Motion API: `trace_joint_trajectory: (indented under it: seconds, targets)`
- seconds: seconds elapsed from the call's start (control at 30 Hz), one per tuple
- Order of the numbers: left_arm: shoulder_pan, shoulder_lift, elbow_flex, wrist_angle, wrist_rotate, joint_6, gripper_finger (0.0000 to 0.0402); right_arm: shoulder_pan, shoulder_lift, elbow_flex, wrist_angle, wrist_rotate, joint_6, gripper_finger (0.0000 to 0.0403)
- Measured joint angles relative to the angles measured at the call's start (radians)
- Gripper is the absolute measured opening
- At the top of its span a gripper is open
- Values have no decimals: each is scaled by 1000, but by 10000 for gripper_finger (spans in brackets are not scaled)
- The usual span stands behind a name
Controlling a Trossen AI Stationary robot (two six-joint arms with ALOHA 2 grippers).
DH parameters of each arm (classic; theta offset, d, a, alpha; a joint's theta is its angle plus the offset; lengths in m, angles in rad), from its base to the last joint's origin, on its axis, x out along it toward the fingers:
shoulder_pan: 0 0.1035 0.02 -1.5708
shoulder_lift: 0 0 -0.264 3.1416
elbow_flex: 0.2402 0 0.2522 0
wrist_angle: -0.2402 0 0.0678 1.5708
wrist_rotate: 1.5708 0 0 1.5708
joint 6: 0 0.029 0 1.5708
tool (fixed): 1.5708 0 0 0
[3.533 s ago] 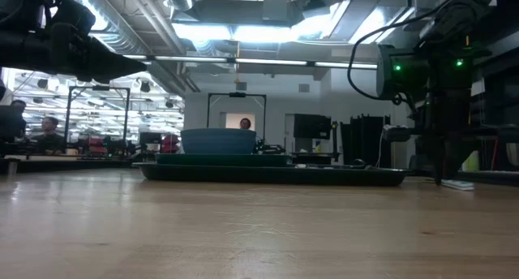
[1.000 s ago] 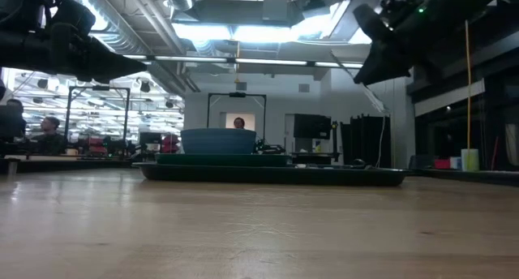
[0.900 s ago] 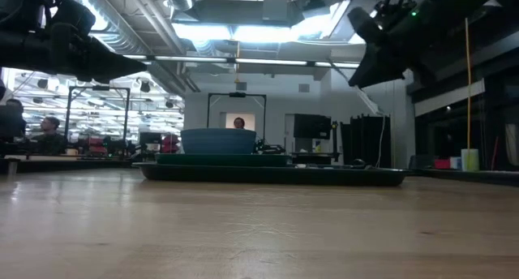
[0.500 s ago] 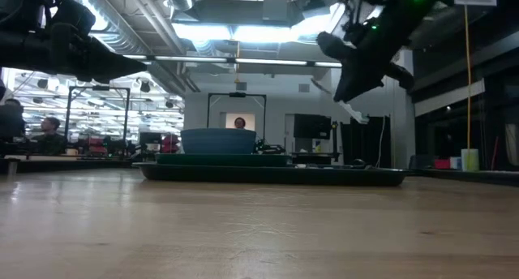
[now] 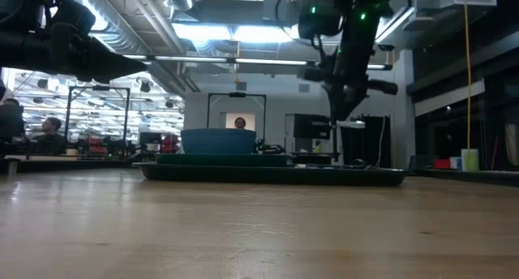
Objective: Set up tray
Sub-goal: Put the blue knife on the black napkin to the right of the blue fork on the green serving tray
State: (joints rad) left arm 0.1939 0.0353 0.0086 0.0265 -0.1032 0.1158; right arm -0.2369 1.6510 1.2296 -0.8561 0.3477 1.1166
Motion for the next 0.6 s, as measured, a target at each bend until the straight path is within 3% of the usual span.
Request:
trace_joint_trajectory:
  seconds: [0.23,0.6]
  targets:
    - [0,0,0,0,0,1,4,-113,31,-9,22,-70,-2,33]
    - [0,0,0,0,0,1,4,-166,113,-10,54,-148,0,33]
